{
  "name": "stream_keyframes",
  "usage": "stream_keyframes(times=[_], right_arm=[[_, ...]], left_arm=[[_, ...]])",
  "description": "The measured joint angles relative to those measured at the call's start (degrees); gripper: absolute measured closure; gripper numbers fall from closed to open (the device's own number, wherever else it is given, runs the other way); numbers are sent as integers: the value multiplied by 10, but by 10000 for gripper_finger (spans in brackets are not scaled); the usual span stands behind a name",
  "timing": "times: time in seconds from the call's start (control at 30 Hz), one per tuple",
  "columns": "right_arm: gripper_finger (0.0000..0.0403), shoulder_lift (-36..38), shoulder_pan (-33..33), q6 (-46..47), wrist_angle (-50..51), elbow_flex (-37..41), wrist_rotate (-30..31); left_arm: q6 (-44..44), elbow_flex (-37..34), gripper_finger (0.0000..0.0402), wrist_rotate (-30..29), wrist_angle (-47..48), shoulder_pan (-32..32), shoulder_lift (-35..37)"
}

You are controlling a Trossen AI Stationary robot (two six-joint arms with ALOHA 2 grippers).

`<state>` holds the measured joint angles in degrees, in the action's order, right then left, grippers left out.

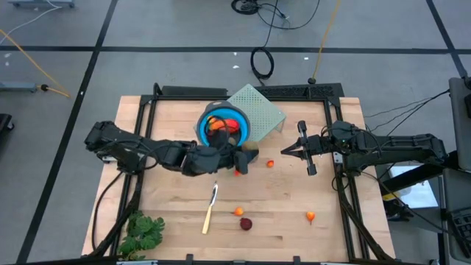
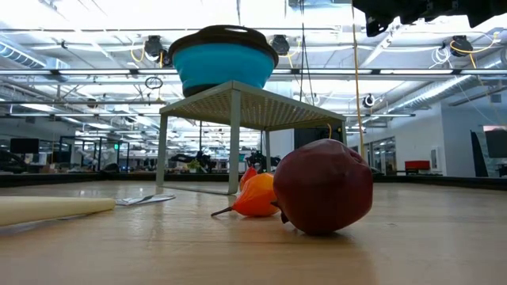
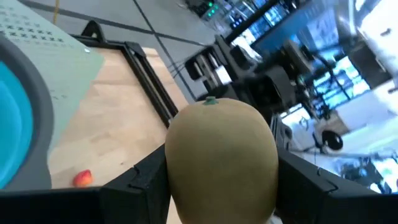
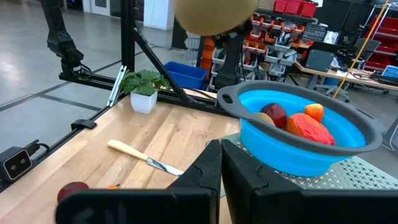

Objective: Pick & Place Fruit
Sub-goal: Put the kiwi into the blue strainer bowl

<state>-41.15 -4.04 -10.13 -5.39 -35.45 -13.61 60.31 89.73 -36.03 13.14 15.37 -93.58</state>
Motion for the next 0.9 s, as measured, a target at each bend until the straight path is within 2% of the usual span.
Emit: stream_keyframes(times=[0.3, 0.63, 0.9], right_arm=[[399, 0, 0, 0, 0, 0, 0], [399, 0, 0, 0, -2, 0, 0], [399, 0, 0, 0, -4, 0, 1]], left_arm=[[-32, 1, 185, -1, 17, -44, 22], [-84, 0, 185, 5, 154, -87, 62], [-184, 1, 185, 74, 232, -129, 90]])
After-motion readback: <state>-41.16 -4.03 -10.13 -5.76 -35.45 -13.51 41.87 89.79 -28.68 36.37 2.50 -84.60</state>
